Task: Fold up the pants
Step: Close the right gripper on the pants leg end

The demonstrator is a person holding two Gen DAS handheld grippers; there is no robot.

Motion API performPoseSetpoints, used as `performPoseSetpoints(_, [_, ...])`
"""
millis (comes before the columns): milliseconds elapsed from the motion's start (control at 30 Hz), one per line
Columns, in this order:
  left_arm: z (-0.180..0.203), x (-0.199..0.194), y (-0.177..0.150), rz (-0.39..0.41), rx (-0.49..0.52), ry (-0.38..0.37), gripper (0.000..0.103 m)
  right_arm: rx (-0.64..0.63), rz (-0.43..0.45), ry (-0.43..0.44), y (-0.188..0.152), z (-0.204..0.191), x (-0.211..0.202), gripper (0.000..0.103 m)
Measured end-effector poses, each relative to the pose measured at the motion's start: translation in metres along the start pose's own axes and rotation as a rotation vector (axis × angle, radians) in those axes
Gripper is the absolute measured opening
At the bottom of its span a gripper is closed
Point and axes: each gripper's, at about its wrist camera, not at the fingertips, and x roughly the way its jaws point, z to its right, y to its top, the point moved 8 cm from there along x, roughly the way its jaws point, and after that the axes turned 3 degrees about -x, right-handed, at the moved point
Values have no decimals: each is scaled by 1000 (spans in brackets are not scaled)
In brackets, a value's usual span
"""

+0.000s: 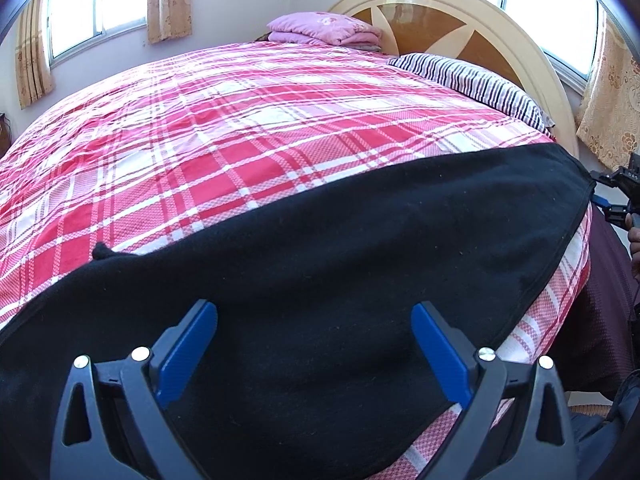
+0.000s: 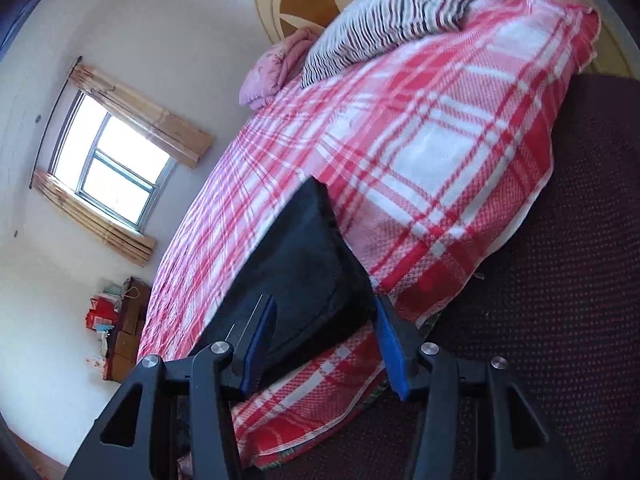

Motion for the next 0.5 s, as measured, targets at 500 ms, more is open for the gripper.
performPoseSetpoints(500, [-2,-2,-1,5,-15,-4,100,-22,61,3,5,-10,6,49])
